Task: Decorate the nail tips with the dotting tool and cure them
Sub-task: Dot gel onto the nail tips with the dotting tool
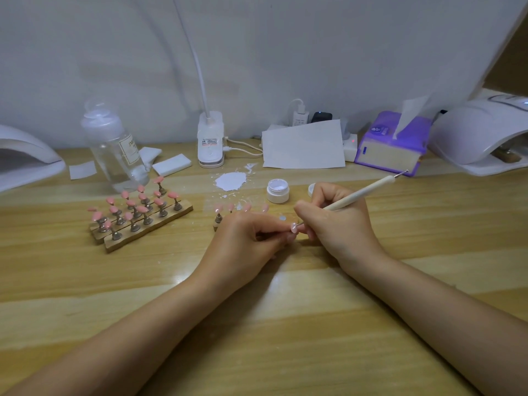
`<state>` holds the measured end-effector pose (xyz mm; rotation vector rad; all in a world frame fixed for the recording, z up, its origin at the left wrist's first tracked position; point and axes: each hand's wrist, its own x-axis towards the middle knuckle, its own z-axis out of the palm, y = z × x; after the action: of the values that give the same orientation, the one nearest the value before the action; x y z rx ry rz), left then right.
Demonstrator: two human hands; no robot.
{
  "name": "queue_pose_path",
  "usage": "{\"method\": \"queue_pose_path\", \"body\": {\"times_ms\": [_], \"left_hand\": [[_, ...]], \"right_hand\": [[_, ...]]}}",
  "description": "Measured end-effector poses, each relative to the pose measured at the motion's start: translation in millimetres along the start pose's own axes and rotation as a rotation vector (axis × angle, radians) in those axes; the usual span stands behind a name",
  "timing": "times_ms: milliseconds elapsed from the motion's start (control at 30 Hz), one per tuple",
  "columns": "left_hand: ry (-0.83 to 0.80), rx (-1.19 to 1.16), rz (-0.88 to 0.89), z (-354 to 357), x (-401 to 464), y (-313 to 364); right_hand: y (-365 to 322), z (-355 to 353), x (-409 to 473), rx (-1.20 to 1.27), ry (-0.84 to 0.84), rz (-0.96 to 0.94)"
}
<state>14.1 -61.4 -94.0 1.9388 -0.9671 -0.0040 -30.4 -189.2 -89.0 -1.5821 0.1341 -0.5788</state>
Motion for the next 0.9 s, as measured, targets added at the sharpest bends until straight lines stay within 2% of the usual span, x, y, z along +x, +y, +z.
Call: {"method": "queue_pose_path", "body": {"times_ms": [900], "left_hand": [[0.002,0.038,0.028,-1.6,-0.3,0.4]], "right_hand": [[0.2,0.3,-0.2,0.009,0.002,0.004]]}}
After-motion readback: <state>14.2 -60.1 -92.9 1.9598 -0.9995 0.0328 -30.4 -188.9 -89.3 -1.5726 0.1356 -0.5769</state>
